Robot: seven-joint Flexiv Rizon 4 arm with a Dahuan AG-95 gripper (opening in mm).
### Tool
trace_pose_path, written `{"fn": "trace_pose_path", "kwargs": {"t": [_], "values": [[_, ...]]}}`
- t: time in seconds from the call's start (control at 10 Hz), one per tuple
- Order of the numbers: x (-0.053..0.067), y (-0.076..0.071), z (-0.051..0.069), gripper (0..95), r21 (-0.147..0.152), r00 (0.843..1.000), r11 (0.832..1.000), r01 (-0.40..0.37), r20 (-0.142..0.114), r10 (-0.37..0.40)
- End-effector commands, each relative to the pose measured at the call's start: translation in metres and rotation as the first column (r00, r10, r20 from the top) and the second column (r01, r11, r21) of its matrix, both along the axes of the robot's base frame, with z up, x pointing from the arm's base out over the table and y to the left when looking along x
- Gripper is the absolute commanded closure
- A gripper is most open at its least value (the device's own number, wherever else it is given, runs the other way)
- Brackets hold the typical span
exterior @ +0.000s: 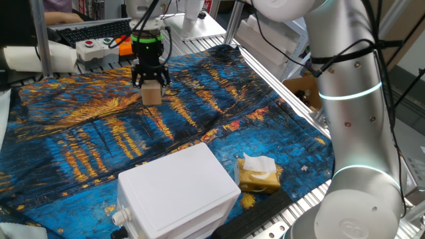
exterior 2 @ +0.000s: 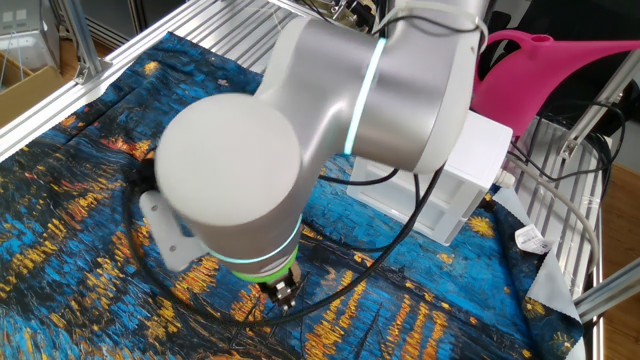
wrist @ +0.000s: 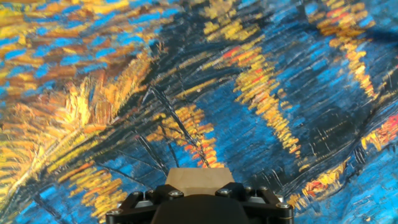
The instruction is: Pick up the small block on the left and move it to the right
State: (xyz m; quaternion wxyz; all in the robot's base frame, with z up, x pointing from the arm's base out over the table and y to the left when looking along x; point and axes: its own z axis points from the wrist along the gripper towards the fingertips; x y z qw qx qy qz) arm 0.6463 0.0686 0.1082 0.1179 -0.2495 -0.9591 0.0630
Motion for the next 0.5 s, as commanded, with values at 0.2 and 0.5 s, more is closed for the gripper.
{"fn": "trace_pose_path", "kwargs": {"t": [0.2,0.5], "values": [[-0.0013,-0.0001,-0.0007,95.0,-0.007,1.0,1.0,0.009,0.008,-0.009],[-0.0012,-0.0001,-0.0008,95.0,-0.015,1.0,1.0,0.007,0.013,-0.007]]}}
